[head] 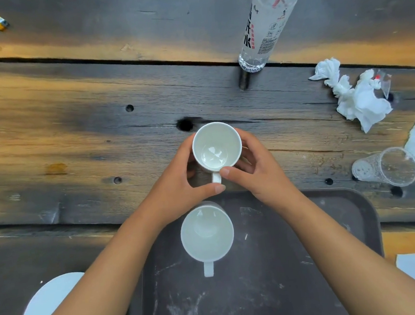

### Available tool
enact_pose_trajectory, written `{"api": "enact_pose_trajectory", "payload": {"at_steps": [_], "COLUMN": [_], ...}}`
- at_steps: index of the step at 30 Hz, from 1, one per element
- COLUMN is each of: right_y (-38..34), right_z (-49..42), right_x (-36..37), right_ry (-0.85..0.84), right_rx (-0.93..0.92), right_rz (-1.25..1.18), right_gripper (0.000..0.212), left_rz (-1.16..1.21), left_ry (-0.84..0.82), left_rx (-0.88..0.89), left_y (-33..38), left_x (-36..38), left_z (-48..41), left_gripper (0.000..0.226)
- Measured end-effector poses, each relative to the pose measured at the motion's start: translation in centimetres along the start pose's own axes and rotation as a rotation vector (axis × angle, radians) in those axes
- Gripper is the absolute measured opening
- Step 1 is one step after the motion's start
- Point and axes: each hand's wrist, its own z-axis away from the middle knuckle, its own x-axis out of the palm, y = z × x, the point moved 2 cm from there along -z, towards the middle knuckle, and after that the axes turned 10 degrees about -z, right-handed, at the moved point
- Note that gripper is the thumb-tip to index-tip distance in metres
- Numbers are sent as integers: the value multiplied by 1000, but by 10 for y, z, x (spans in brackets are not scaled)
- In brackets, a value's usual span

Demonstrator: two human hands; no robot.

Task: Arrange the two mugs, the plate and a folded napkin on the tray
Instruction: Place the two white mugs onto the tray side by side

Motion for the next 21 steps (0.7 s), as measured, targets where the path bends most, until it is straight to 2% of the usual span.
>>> {"api": "enact_pose_trajectory", "payload": {"at_steps": [10, 15, 21], "right_y": [-44, -76, -109], "right_z": [29, 68, 138], "right_x": [-11, -16, -12], "right_ry": [68, 75, 60], "right_rx": [-48, -101, -169], "right_rz": [-32, -9, 13], "right_gripper": [72, 73, 68], "left_rz": [-33, -88, -70], "left_ry": [72, 77, 127], "left_rx": [83, 149, 199], "left_y": [47, 84, 125], "left_x": [8, 12, 29], "left_z": [15, 44, 105], "left_gripper": [89, 93, 86]}}
